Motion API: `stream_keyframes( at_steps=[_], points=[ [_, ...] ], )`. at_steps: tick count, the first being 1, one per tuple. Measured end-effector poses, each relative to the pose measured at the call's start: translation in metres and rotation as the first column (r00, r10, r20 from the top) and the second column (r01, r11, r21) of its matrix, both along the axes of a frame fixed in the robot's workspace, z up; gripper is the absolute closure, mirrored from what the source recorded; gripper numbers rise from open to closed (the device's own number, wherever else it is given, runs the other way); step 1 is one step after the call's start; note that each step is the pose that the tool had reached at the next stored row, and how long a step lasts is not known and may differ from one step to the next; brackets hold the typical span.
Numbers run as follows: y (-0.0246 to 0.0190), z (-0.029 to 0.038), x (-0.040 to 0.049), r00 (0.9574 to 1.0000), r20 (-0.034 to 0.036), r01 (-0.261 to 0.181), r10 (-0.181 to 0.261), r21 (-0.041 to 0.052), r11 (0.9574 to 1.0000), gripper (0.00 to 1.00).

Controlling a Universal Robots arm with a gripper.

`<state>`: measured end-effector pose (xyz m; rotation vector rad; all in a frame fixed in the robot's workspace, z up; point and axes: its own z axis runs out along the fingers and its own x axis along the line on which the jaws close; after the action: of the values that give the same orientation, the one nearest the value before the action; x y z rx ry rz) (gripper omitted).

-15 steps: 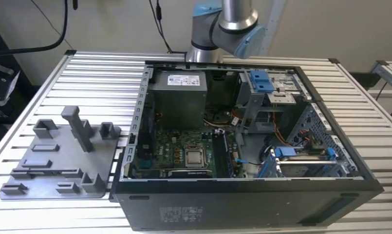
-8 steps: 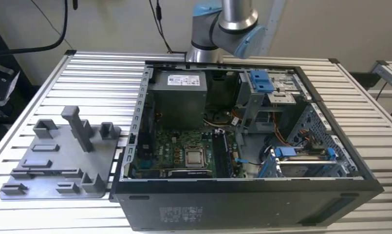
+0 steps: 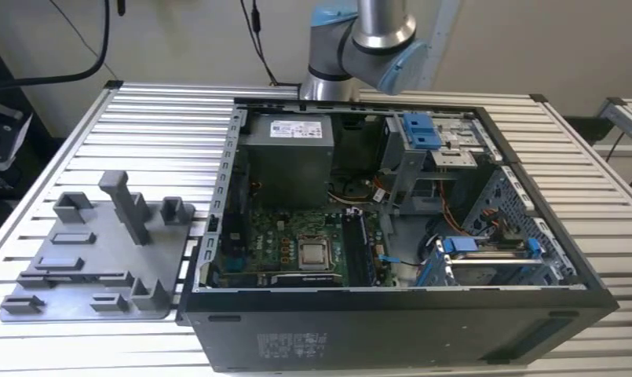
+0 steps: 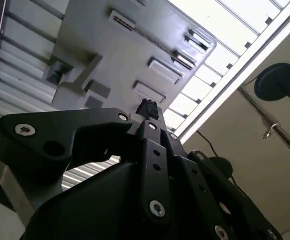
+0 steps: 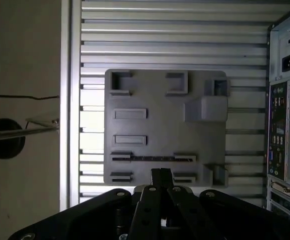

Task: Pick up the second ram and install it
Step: 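Pick up the second ram and move it above second insertion slot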

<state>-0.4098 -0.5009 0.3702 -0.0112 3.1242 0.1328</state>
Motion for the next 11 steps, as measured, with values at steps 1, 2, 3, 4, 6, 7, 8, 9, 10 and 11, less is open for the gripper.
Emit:
stream_keyframes(
  at_steps=[1, 2, 3, 4, 6, 7, 8, 9, 10, 11],
  points=[
    [0.0000, 0.0000, 0.0000, 0.9999, 0.0000, -0.010, 0.010, 0.0000, 0.9999, 0.89],
    [0.0001, 0.0001, 0.0000, 0.9997, 0.0000, -0.023, 0.023, 0.0000, 0.9997, 0.89],
    [0.0000, 0.0000, 0.0000, 0.9994, 0.0000, -0.035, 0.035, 0.0000, 0.9994, 0.89],
    [0.0000, 0.0000, 0.0000, 0.9989, 0.0000, -0.047, 0.047, 0.0000, 0.9989, 0.89],
    [0.0000, 0.0001, 0.0000, 0.9976, -0.0001, -0.069, 0.069, -0.0001, 0.9976, 0.89],
    [0.0000, 0.0001, -0.0001, 0.9968, -0.0001, -0.080, 0.080, -0.0001, 0.9968, 0.89],
    [0.0000, 0.0002, -0.0002, 0.9958, -0.0002, -0.091, 0.091, -0.0002, 0.9958, 0.89],
    [0.0000, 0.0002, -0.0003, 0.9946, -0.0002, -0.104, 0.104, -0.0003, 0.9946, 0.89],
    [0.0000, 0.0001, -0.0004, 0.9930, -0.0001, -0.118, 0.118, -0.0004, 0.9930, 0.89],
    [0.0000, 0.0000, -0.0005, 0.9910, 0.0000, -0.134, 0.134, -0.0004, 0.9910, 0.89]
  ],
)
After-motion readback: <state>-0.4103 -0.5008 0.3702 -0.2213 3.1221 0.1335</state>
